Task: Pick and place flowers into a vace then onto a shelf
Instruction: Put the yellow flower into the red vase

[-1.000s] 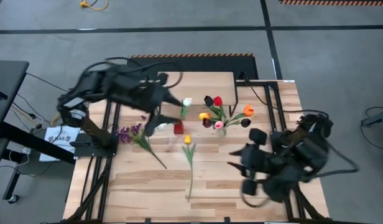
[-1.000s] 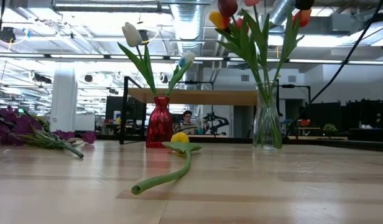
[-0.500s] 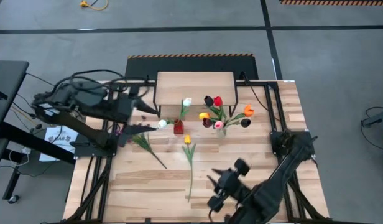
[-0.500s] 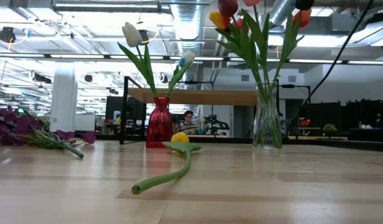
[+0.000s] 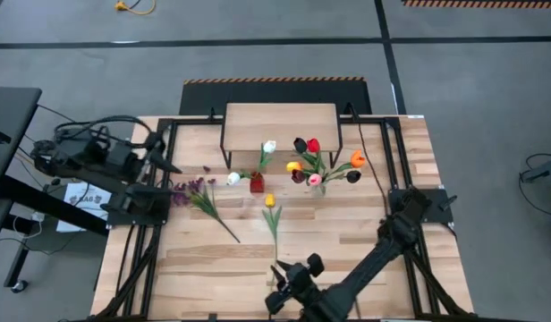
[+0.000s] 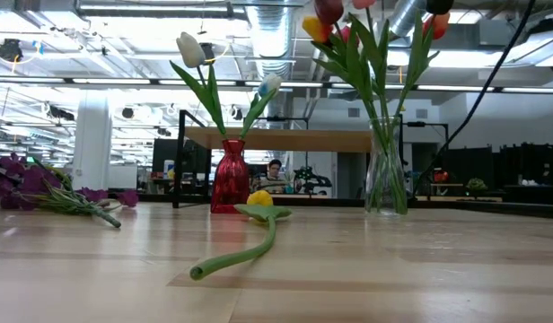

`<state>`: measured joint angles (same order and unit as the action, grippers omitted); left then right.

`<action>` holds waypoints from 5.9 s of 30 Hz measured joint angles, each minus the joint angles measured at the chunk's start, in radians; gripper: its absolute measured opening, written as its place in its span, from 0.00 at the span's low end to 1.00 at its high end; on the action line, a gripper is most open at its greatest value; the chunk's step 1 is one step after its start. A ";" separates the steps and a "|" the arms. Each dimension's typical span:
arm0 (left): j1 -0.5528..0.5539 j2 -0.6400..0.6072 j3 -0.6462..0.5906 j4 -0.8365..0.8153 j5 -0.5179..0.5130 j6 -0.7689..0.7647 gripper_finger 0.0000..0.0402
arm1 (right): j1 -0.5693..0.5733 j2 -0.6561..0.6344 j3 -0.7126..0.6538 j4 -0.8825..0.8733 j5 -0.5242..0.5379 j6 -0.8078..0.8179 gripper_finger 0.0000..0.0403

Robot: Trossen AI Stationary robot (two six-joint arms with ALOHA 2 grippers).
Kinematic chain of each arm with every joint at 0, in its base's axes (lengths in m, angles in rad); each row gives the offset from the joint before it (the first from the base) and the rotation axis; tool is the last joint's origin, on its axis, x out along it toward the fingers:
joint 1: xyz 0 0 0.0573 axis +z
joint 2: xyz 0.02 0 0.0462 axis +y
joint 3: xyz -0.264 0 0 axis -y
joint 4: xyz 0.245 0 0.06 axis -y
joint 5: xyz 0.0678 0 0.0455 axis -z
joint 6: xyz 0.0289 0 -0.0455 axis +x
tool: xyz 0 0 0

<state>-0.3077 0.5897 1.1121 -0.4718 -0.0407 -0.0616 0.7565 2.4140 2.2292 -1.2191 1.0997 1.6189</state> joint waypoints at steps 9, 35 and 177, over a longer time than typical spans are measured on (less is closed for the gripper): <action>0.000 -0.157 -0.072 -0.028 0.088 -0.009 0.55 | -0.076 0.156 0.000 0.065 -0.075 0.140 0.16; 0.000 -0.176 -0.072 -0.153 0.193 -0.032 0.55 | -0.268 0.219 0.001 0.029 -0.386 -0.092 0.21; 0.001 -0.171 -0.072 -0.306 0.245 0.079 0.55 | -0.181 0.167 0.126 0.144 -0.241 -0.225 0.00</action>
<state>-0.3069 0.4191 1.0405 -0.7775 0.2039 0.0173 0.5758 2.5814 2.3550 -1.0752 0.8592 1.3936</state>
